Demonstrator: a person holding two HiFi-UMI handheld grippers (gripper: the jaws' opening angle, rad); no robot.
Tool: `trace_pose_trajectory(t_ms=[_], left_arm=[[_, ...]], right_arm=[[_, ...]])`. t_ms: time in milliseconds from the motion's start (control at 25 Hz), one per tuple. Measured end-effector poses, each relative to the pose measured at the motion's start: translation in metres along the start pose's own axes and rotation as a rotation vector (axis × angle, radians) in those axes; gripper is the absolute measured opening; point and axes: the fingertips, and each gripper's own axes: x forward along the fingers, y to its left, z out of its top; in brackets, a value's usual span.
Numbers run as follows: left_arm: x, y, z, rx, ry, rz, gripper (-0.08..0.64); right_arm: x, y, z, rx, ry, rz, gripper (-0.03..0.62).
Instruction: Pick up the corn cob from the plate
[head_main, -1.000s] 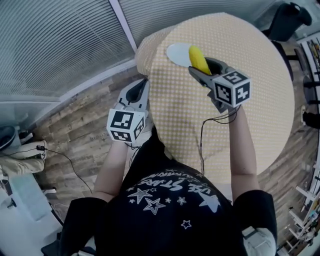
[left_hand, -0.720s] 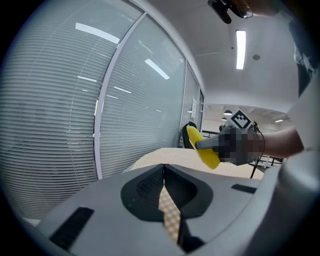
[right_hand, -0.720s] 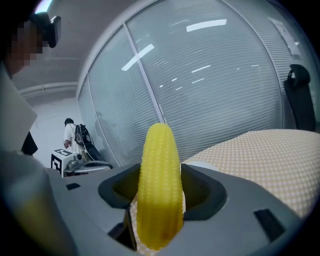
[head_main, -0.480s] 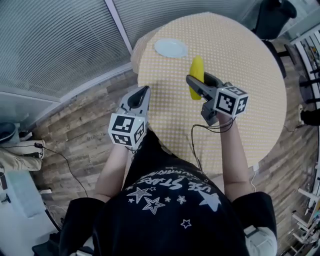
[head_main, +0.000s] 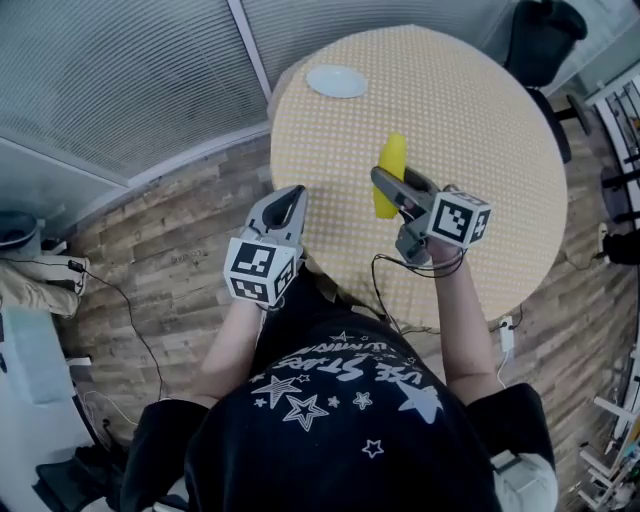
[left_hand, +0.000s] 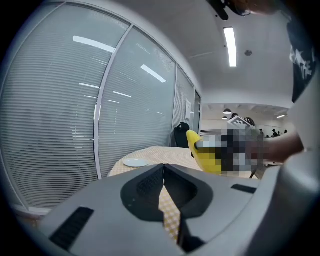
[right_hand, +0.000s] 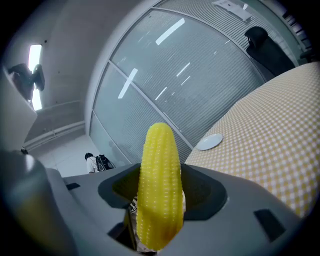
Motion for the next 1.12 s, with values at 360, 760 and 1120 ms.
trace_pose_trajectory(t_ms=[360,760,1120], left_arm=[[-0.028,-0.018,0.001,0.012,-0.016,-0.007,0.006],[-0.063,0.004,-0.007,0.001,-0.009,-0.074,0.006],[-0.049,0.025,-0.026,-0.019,0.015,-0.152,0.006]], right_arm=[[-0.02,0.024,-0.025,0.008,-0.016,0.019,0.259],[-0.019,0.064,-0.042,0.046,-0.103,-0.009,0.259],[-0.025,0.047,-0.043,0.072,-0.159,-0.131,0.259]])
